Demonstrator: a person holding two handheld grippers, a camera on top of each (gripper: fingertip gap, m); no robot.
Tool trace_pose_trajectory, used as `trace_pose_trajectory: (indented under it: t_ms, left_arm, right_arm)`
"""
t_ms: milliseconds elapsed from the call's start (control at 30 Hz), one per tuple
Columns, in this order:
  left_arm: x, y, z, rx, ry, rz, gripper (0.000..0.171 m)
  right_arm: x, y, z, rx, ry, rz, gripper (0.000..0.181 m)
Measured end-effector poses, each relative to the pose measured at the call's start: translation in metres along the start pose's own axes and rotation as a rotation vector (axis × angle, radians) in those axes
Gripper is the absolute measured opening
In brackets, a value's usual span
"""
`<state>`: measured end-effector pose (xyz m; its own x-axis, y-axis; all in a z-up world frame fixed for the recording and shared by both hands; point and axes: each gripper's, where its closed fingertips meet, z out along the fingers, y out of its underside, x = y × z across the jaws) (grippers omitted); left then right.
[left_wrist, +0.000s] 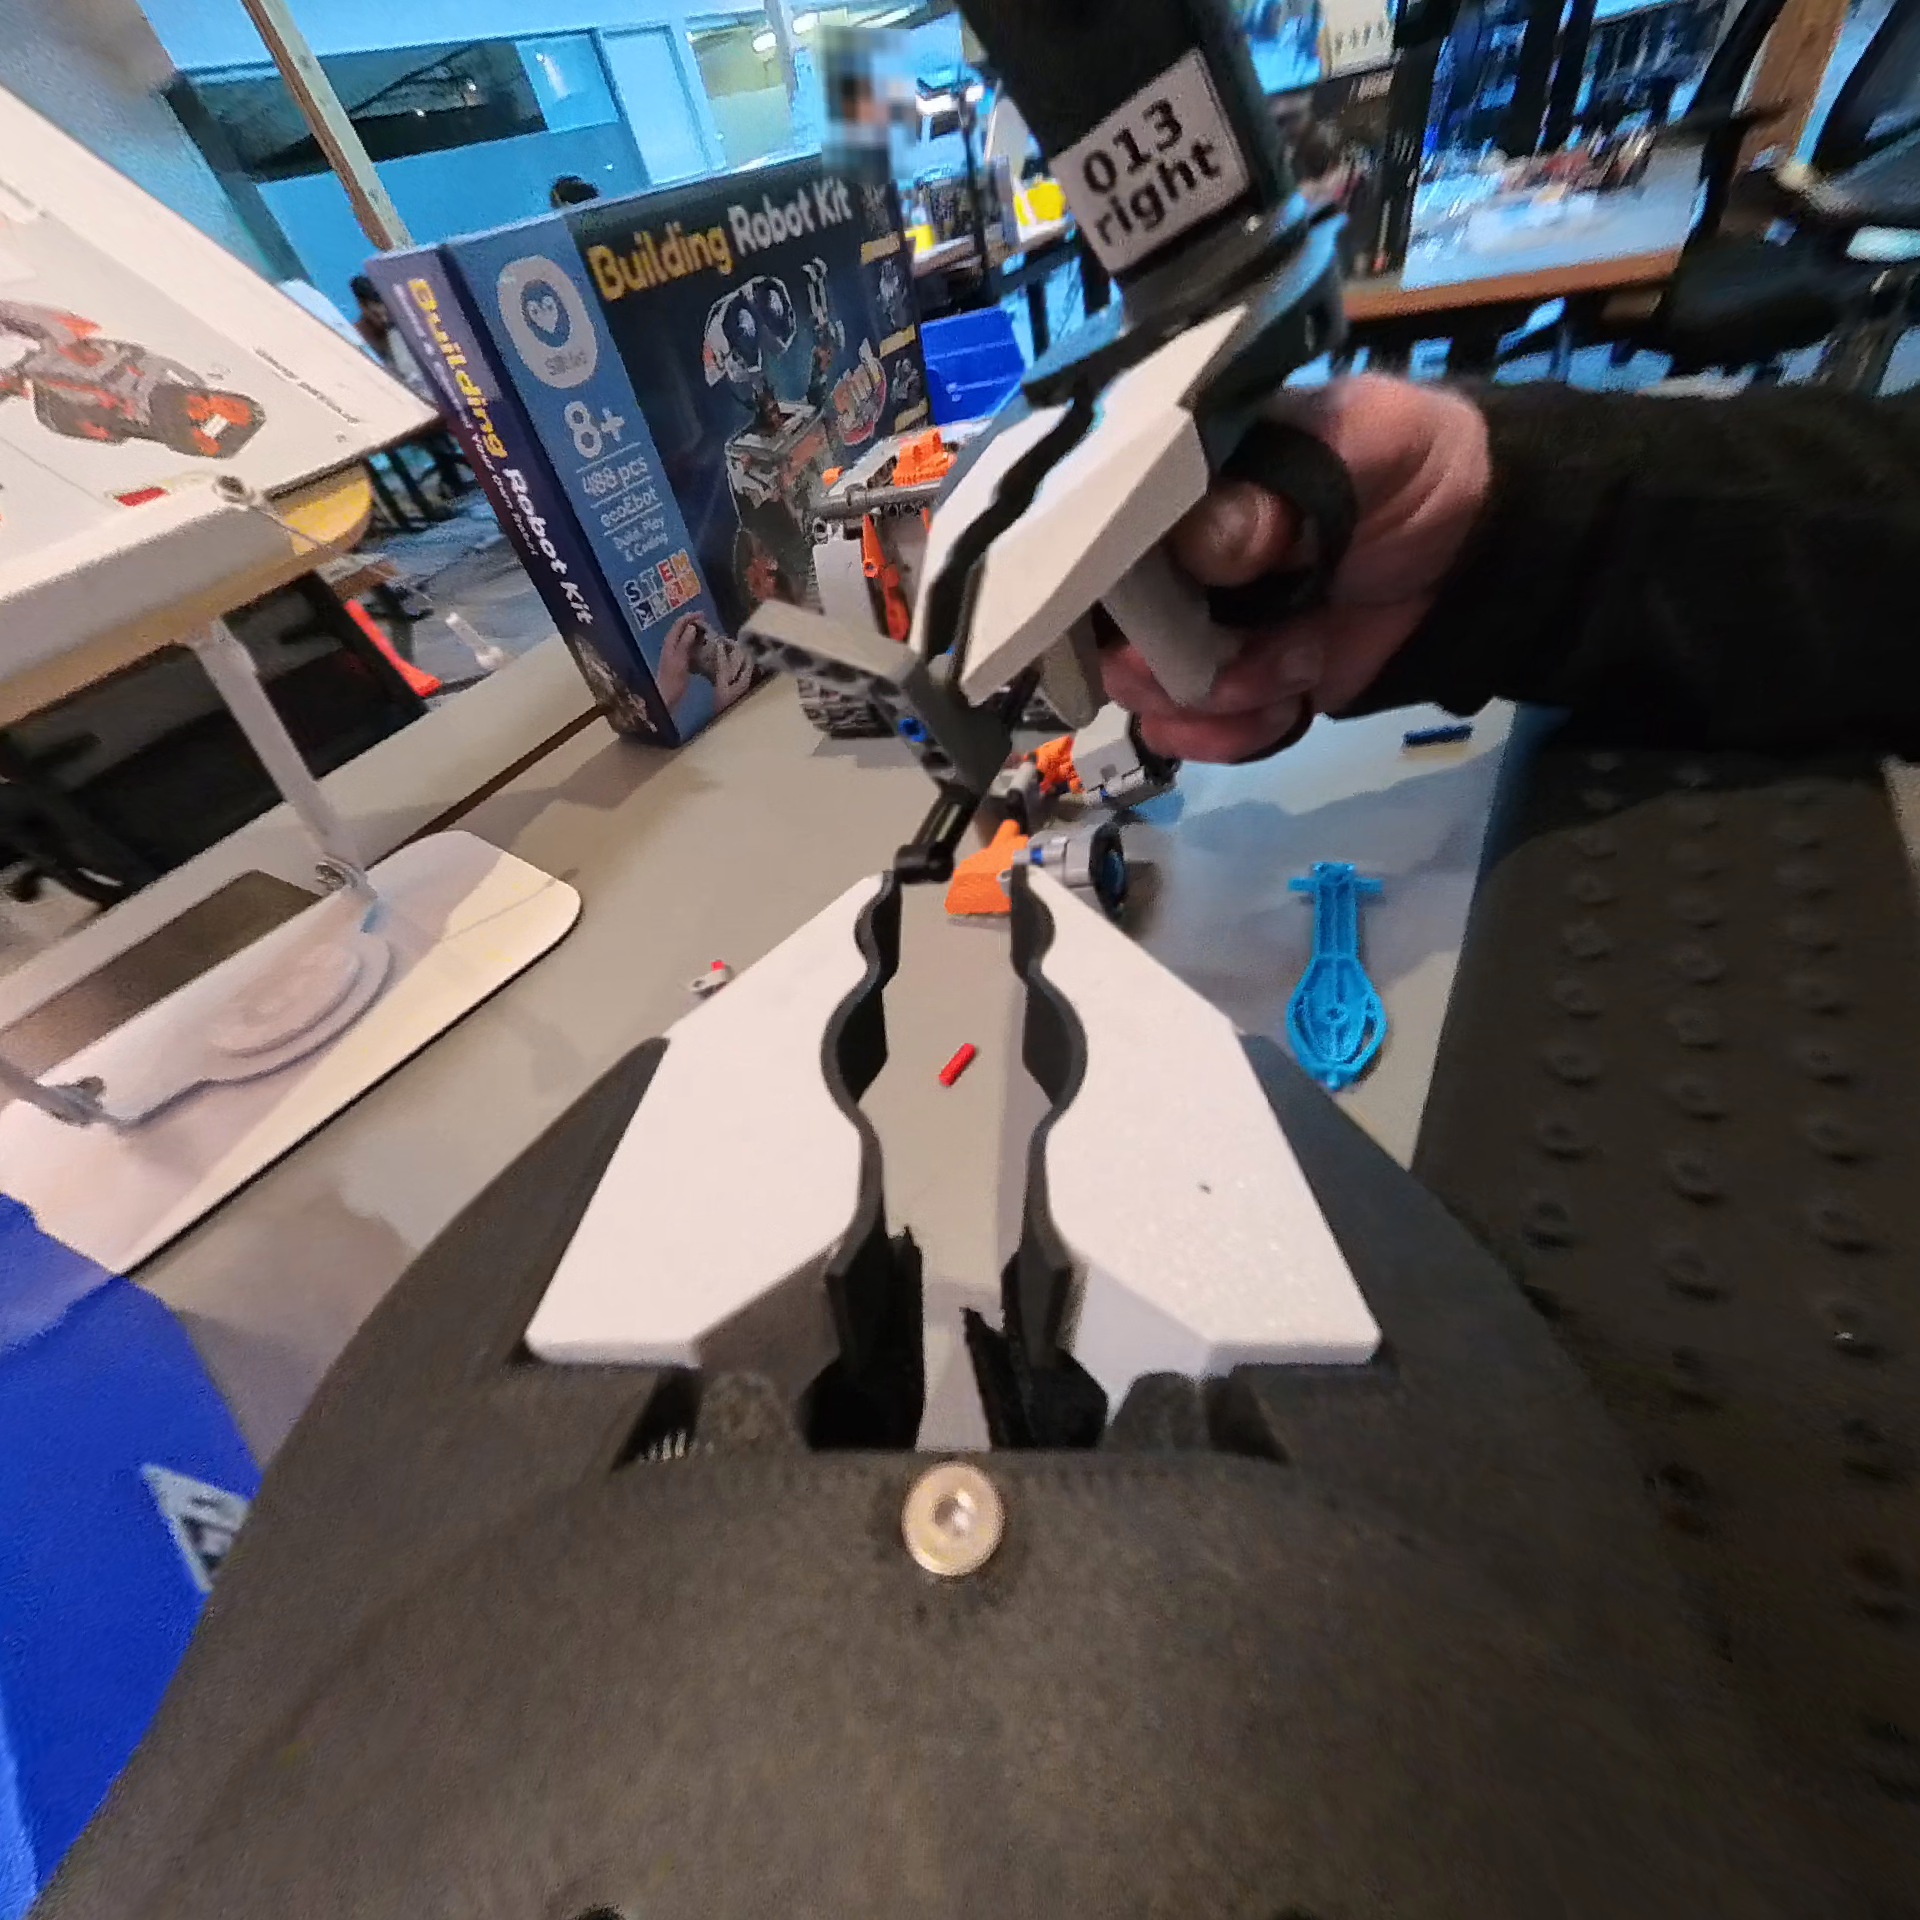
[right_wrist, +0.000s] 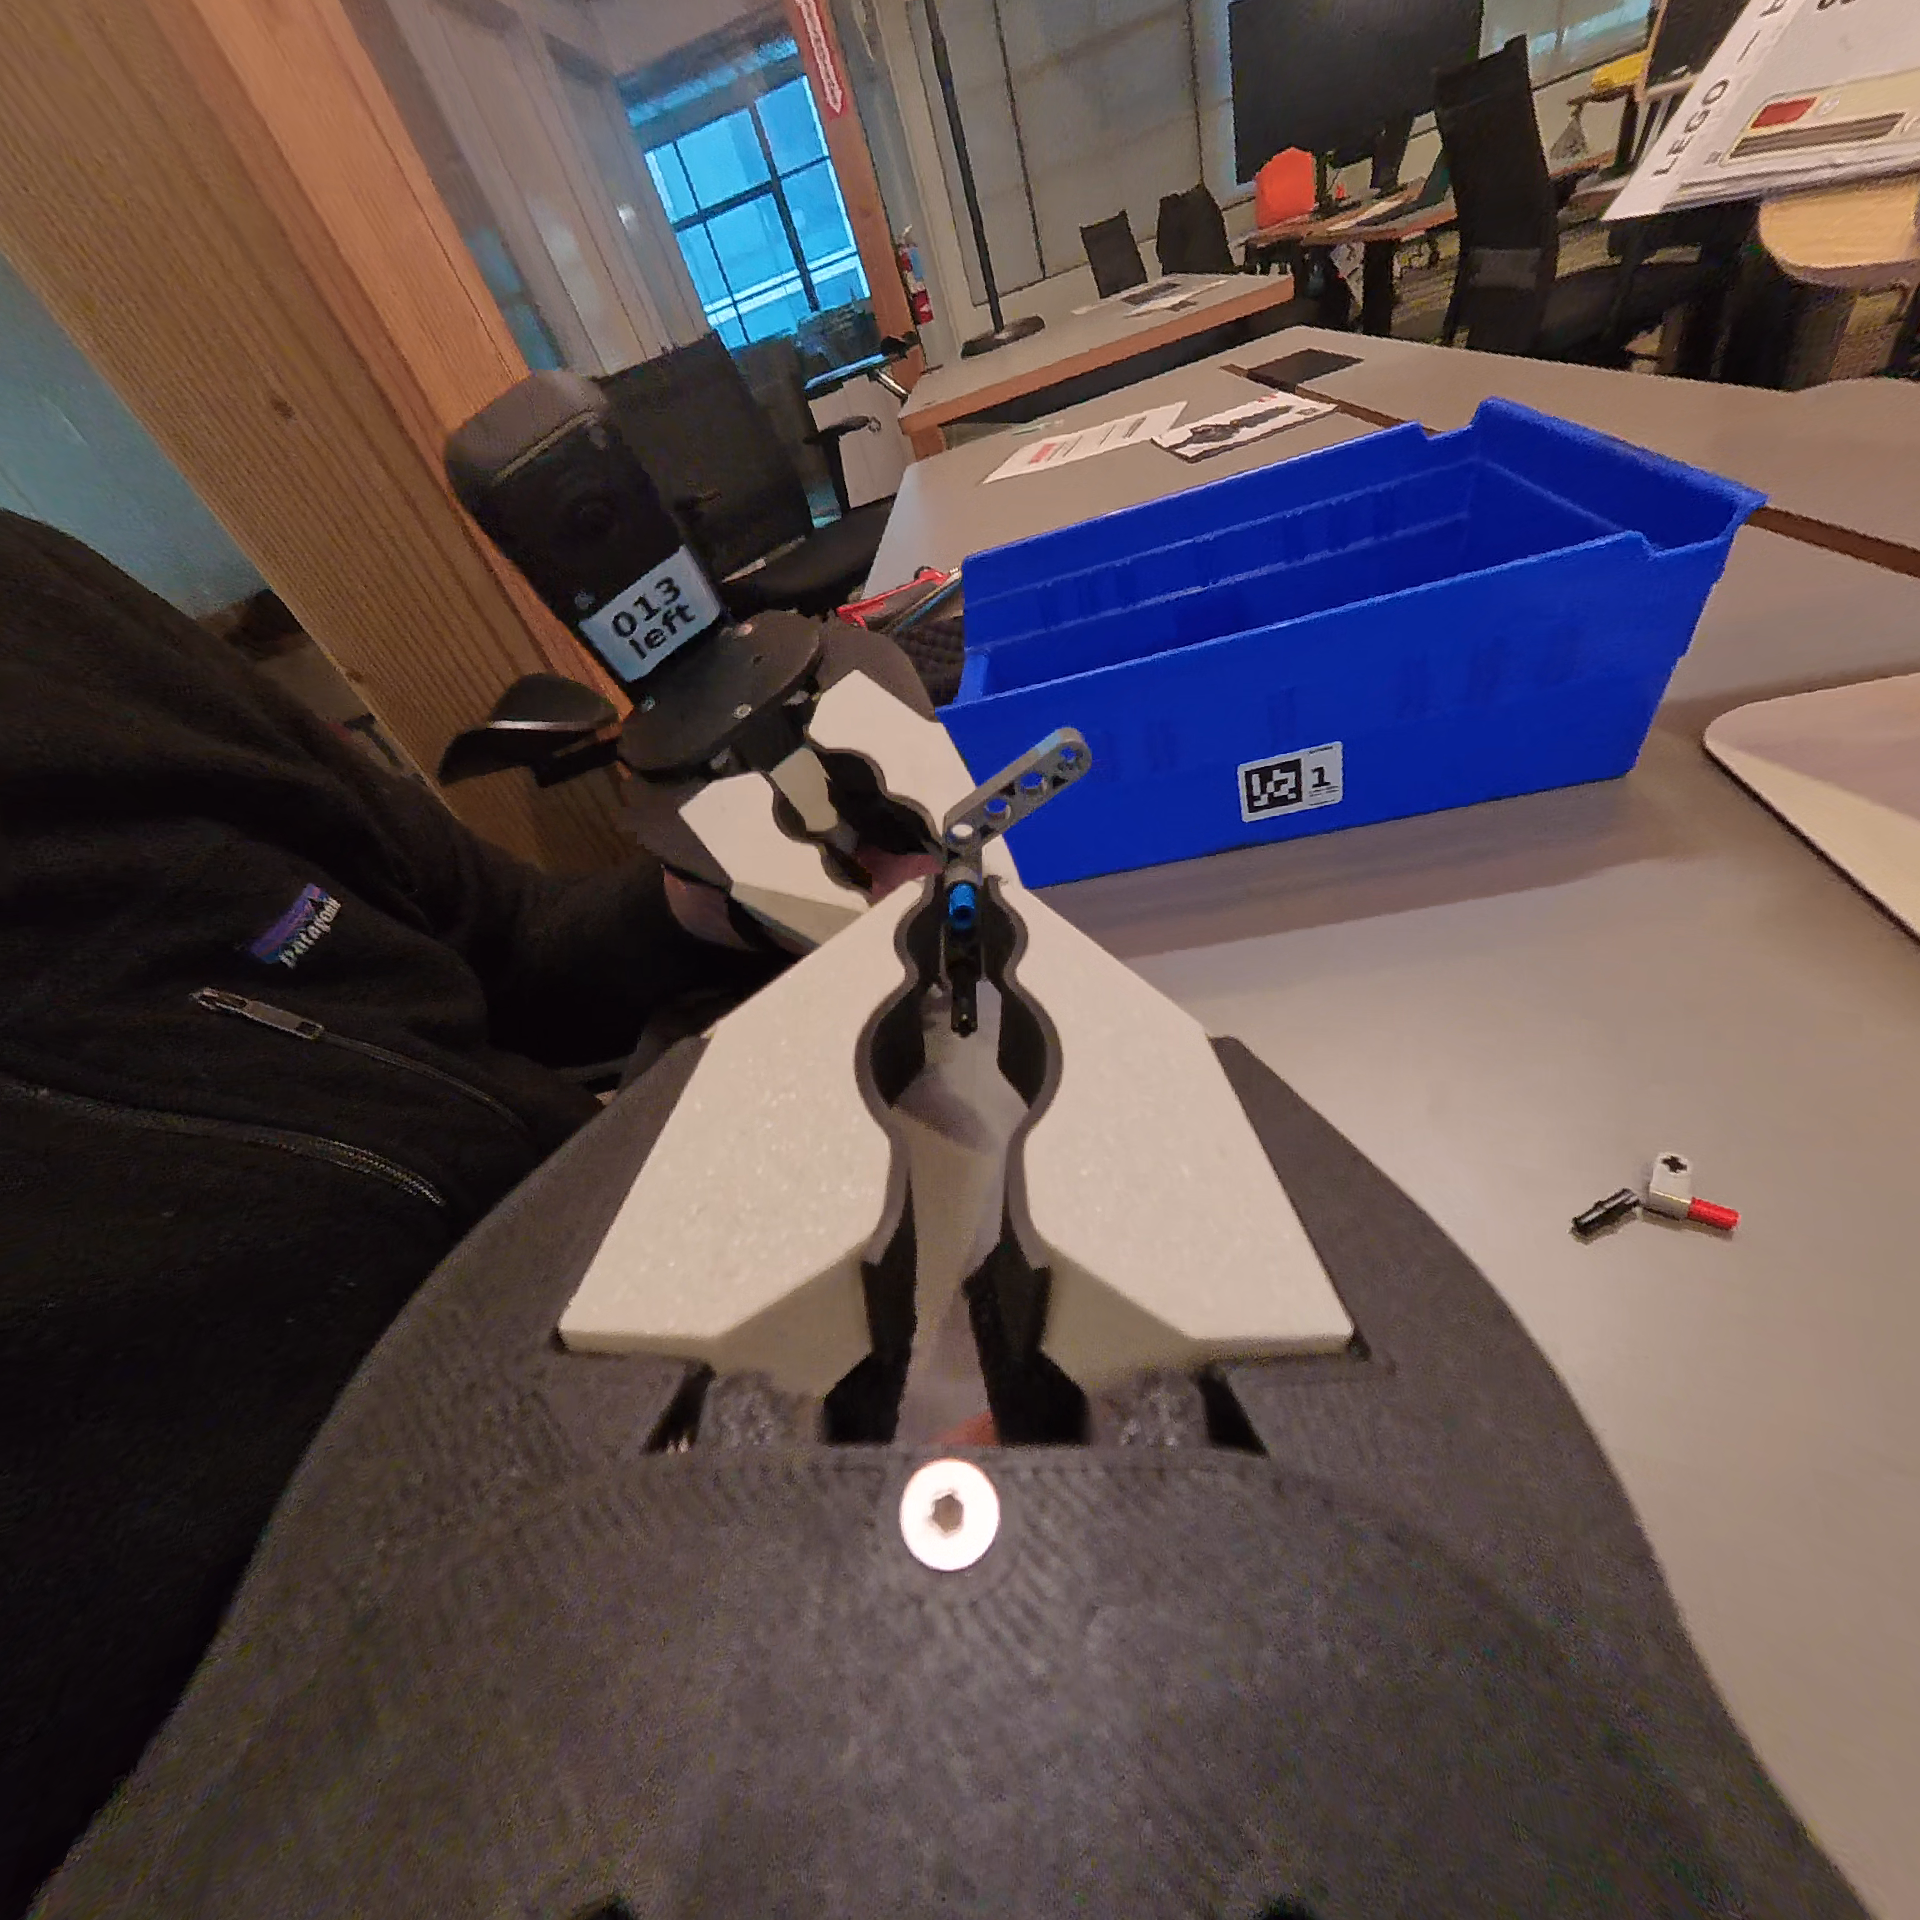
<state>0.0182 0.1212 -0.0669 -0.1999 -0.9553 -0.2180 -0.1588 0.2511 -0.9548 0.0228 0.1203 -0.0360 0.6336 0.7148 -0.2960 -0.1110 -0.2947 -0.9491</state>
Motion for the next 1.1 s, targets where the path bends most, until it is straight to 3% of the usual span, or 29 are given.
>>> trace_pose_trajectory:
  t_ms: [133, 767, 1100]
  left_arm:
    - [0.001, 0.003, 0.002, -0.023, -0.017, 0.046, 0.008]
    - [-0.005, -0.002, -0.005, 0.018, -0.009, -0.048, 0.007]
    - [-0.009, -0.002, -0.006, 0.037, 0.004, -0.105, 0.007]
  right_arm:
    - [-0.002, 0.003, 0.002, -0.001, -0.027, 0.041, 0.004]
    - [0.002, 0.0, 0.002, 0.006, 0.017, 0.008, 0.011]
    - [0.004, 0.014, 0.0, -0.156, 0.153, -0.288, 0.019]
